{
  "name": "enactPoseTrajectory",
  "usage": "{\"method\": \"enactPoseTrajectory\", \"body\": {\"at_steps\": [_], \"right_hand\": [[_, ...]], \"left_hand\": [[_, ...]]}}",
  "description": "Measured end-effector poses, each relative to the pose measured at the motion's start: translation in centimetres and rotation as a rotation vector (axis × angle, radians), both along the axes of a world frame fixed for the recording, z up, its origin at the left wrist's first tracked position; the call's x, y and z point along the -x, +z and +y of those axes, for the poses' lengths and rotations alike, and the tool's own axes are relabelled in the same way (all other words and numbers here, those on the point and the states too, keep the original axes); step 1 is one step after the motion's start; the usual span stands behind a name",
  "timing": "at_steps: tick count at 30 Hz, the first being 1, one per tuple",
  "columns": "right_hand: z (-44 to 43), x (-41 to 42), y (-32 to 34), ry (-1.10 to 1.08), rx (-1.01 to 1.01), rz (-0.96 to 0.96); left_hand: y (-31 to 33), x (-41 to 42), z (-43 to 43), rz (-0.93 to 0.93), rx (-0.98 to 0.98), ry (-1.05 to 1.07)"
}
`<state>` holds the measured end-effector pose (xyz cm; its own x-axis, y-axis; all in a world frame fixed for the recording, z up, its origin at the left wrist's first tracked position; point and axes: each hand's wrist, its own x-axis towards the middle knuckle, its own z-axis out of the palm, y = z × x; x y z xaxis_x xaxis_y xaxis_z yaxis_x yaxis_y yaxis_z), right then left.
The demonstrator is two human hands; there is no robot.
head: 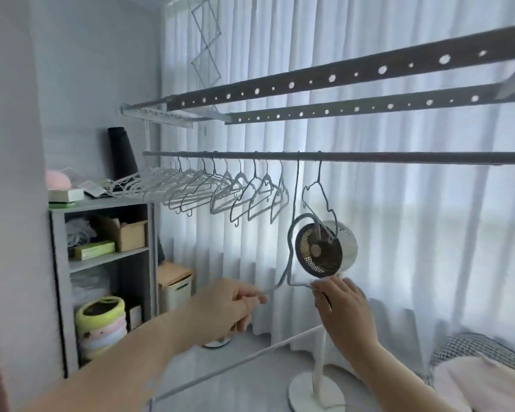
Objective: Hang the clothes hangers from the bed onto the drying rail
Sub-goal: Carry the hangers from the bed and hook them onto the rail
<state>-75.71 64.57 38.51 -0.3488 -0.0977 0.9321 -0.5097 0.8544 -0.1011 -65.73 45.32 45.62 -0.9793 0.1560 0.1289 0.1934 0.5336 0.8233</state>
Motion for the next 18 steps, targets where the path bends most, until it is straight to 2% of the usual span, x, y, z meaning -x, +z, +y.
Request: {"method": "enactPoseTrajectory", "body": {"at_steps": [7,12,15,18], "right_hand": [[7.6,6.4,3.7,-0.209,-0.125,0.075],[10.5,12.9,7.3,-0.345,-0.13,0.103],[12.0,16.0,8.8,-0.412,-0.083,0.015],[13.4,17.9,10.1,-0.491,-0.091,0.007]], "left_hand": [[0.9,9.9,5.8,0.002,0.119,-0.298],[4.3,17.9,9.4,0.147,0.004,-0.315],[6.5,22.1,11.4,0.18,-0.039,-0.334],[7.9,25.3,13.3,0.221,-0.061,-0.358]]}}
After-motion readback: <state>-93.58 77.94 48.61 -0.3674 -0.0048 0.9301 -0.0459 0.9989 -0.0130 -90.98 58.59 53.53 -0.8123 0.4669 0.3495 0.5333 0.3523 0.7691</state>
